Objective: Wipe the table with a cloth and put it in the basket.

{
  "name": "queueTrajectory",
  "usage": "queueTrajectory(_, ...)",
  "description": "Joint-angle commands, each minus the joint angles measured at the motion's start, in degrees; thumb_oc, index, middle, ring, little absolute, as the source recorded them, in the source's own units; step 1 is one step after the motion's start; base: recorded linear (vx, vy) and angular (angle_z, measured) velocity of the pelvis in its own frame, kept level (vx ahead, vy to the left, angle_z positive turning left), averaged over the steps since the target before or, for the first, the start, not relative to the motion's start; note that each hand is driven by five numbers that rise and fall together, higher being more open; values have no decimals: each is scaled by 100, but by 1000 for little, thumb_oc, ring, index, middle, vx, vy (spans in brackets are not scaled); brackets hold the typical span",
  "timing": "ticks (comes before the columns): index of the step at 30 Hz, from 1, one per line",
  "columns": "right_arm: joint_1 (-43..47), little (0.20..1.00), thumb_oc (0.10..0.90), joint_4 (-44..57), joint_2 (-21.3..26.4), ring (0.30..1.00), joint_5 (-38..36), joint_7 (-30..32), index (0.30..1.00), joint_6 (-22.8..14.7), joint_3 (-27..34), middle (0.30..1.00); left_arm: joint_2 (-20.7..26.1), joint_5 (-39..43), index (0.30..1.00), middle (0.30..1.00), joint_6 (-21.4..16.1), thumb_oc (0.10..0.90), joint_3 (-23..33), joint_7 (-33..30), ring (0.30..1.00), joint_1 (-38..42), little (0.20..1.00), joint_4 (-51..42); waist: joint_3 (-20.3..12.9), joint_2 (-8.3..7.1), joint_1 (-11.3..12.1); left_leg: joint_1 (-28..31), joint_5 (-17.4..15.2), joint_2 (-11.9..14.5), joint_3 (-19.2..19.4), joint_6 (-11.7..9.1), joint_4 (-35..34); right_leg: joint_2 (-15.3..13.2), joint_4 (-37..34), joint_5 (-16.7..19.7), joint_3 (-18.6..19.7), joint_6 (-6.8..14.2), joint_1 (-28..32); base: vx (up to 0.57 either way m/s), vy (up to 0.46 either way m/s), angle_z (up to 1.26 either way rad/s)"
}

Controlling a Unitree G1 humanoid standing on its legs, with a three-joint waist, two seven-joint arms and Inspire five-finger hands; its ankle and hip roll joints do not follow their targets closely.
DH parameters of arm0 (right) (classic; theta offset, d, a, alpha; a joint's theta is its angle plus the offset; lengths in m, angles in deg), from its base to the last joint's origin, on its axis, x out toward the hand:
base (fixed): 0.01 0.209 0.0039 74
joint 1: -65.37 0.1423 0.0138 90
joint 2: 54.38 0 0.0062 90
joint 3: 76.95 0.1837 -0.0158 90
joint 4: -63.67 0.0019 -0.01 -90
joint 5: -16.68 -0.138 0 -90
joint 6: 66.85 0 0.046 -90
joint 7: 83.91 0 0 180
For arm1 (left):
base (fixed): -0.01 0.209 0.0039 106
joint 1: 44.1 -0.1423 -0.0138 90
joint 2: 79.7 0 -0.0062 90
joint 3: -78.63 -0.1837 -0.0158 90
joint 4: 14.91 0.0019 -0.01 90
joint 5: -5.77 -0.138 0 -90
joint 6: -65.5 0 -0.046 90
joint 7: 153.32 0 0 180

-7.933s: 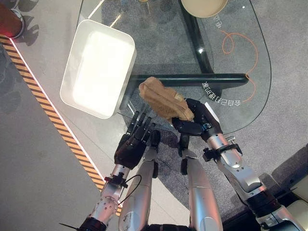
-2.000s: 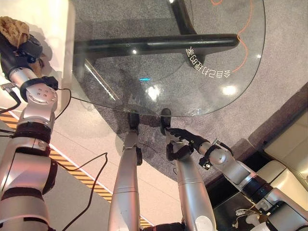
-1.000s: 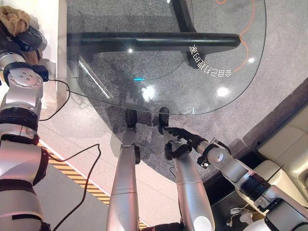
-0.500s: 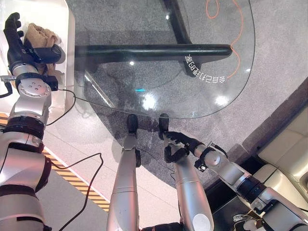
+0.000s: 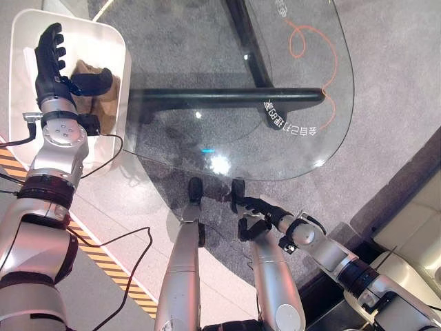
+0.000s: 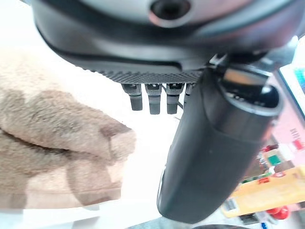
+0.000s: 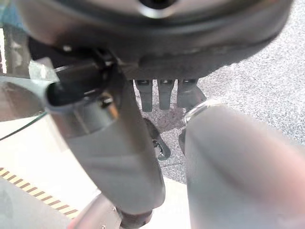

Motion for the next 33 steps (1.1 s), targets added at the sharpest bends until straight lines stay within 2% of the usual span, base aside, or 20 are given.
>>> queueTrajectory(1, -612, 900, 800, 302, 31, 900, 110, -135, 900, -257, 280, 900, -27, 72, 900, 900, -498, 800, 780, -44, 900, -259, 900, -335, -128, 351, 176, 641, -551, -246, 267, 277, -43, 172, -508, 90, 14, 163, 515, -58, -82, 0)
queueTrajectory(10, -602, 900, 800, -90, -83, 900, 34, -68, 900, -440, 400, 900, -282, 140, 900, 900, -460, 800, 1252, 381, 900, -1126, 900, -590, -128, 346, 367, 1387, -451, -241, 167, 156, -287, 128, -709, -65, -87, 78, 1356, -57, -86, 2)
queueTrajectory(14, -812, 900, 800, -345, -217, 900, 77, -33, 900, -406, 572, 900, -805, -45, 900, 900, -531, 800, 1545, 653, 900, -2127, 900, -1000, -128, 388, 527, 1940, -396, -252, 16, 83, -526, 96, -810, -182, -157, 64, 1926, -53, -96, 2)
queueTrajectory(16, -865, 900, 800, -425, -260, 900, 116, 1, 900, -409, 604, 900, -940, -129, 900, 900, -638, 800, 1584, 619, 900, -2339, 900, -1095, -161, 407, 554, 2018, -355, -260, -22, 71, -603, 90, -871, -167, -171, 62, 2015, -42, -72, -1)
queueTrajectory(18, -1066, 900, 800, -658, -336, 900, 216, -8, 900, -483, 745, 900, -1226, -238, 900, 900, -742, 800, 1679, 606, 900, -2935, 900, -1461, -342, 448, 622, 2215, -318, -268, -125, 46, -788, 74, -988, -201, -221, 59, 2235, -45, -93, 2)
queueTrajectory(20, -1251, 900, 800, -912, -412, 900, 294, 2, 900, -631, 905, 900, -1603, 19, 900, 900, -786, 800, 1704, 714, 900, -3490, 900, -1703, -539, 470, 682, 2416, -301, -283, -235, 19, -934, 49, -1104, -237, -266, 77, 2479, -26, -93, 4)
queueTrajectory(24, -1393, 900, 800, -1136, -517, 900, 386, 96, 900, -701, 1047, 900, -1998, 31, 900, 900, -824, 800, 1611, 787, 900, -3911, 900, -1808, -711, 475, 735, 2608, -272, -281, -329, 1, -1089, 27, -1230, -252, -325, 91, 2729, -6, -74, 11)
queueTrajectory(26, -1550, 900, 800, -1322, -602, 900, 400, 223, 900, -733, 1220, 900, -2317, -49, 900, 900, -717, 800, 1511, 857, 900, -4306, 900, -1830, -884, 472, 767, 2818, -228, -256, -409, -24, -1248, 33, -1383, -244, -386, 90, 3008, 11, -118, 7)
queueTrajectory(28, -1767, 900, 800, -1613, -708, 900, 409, 182, 900, -803, 1547, 900, -2736, -44, 900, 900, -687, 800, 1464, 956, 900, -4901, 900, -1601, -1171, 472, 781, 3143, -205, -224, -495, -57, -1436, 61, -1622, -235, -443, 69, 3426, 60, -112, 14)
queueTrajectory(33, -2057, 900, 800, -2016, -875, 900, 468, 218, 900, -723, 1885, 900, -3154, 11, 900, 900, -449, 800, 1402, 1541, 900, -5575, 900, -901, -1590, 447, 798, 3628, -224, -151, -536, -82, -1630, 66, -1920, -185, -499, 52, 3976, 87, -79, 10)
